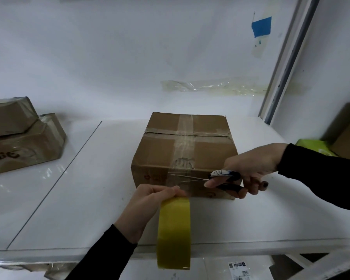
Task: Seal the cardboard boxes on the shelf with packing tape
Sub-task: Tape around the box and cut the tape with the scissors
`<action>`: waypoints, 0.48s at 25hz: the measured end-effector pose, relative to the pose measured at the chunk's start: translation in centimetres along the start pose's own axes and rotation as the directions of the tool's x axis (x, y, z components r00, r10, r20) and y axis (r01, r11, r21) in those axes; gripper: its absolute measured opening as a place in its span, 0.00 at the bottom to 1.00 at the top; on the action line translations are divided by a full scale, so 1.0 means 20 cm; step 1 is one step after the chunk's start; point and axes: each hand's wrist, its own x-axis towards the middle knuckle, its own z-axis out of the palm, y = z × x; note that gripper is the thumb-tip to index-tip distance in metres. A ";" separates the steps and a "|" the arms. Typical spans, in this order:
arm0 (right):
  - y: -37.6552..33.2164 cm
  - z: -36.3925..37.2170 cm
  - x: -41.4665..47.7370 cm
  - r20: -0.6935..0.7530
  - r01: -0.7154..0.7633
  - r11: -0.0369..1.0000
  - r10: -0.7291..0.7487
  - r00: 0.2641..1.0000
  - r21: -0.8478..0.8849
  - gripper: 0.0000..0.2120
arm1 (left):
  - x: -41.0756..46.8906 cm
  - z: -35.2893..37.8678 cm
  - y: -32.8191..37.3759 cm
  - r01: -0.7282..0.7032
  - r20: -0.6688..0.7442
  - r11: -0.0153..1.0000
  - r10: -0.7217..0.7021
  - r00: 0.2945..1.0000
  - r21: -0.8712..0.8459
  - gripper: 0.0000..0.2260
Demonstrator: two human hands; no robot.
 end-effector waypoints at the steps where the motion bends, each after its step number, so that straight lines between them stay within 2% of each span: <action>1: -0.02 0.00 0.01 -0.002 0.000 1.000 0.000 1.000 -0.010 0.27 | 0.00 0.00 0.00 0.001 -0.002 1.000 -0.001 1.000 0.002 0.11; 5: -0.07 0.00 0.03 -0.017 0.025 0.998 -0.026 1.000 -0.054 0.26 | 0.00 0.01 0.00 0.006 -0.015 1.000 -0.006 1.000 -0.016 0.11; 12: -0.02 0.01 0.03 -0.160 0.135 0.985 -0.150 0.976 -0.105 0.25 | -0.01 0.01 0.00 -0.025 -0.028 0.999 0.025 0.999 -0.032 0.10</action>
